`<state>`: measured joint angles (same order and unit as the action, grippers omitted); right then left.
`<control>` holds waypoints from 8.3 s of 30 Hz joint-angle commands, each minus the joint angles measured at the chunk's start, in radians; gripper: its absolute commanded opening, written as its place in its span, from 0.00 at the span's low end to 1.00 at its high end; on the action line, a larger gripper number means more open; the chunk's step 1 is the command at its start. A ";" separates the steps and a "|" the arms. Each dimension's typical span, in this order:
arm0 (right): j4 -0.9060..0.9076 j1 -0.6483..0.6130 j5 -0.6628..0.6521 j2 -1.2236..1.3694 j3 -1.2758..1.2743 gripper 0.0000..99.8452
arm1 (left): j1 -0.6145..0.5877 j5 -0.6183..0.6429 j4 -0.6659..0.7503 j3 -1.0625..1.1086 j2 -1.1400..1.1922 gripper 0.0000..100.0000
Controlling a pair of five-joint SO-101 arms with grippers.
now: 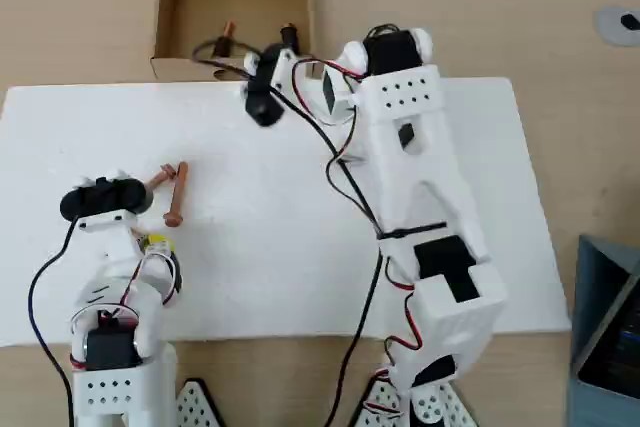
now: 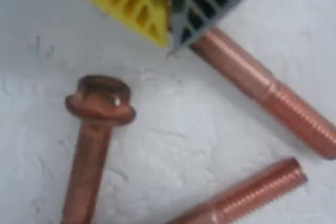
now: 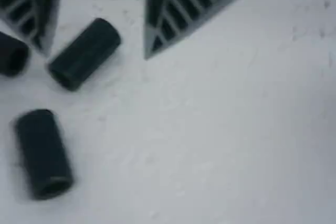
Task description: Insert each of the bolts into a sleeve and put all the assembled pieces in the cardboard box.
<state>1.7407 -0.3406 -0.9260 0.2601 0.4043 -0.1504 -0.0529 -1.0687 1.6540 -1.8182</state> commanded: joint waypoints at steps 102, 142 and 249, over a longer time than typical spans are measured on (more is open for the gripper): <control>-0.081 0.526 0.804 -1.191 -0.716 0.01 | -0.020 -0.124 -0.155 -0.382 0.019 0.01; -0.152 0.645 0.804 -1.612 -1.089 0.01 | -0.064 -0.770 -0.519 -1.672 1.819 0.03; -0.606 0.119 1.036 -2.178 -1.633 0.01 | 0.339 0.189 0.143 -0.514 0.054 0.00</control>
<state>1.1930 -0.1197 0.0744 -1.8082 -1.2252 0.1795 0.1281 -0.9689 1.0848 -1.6510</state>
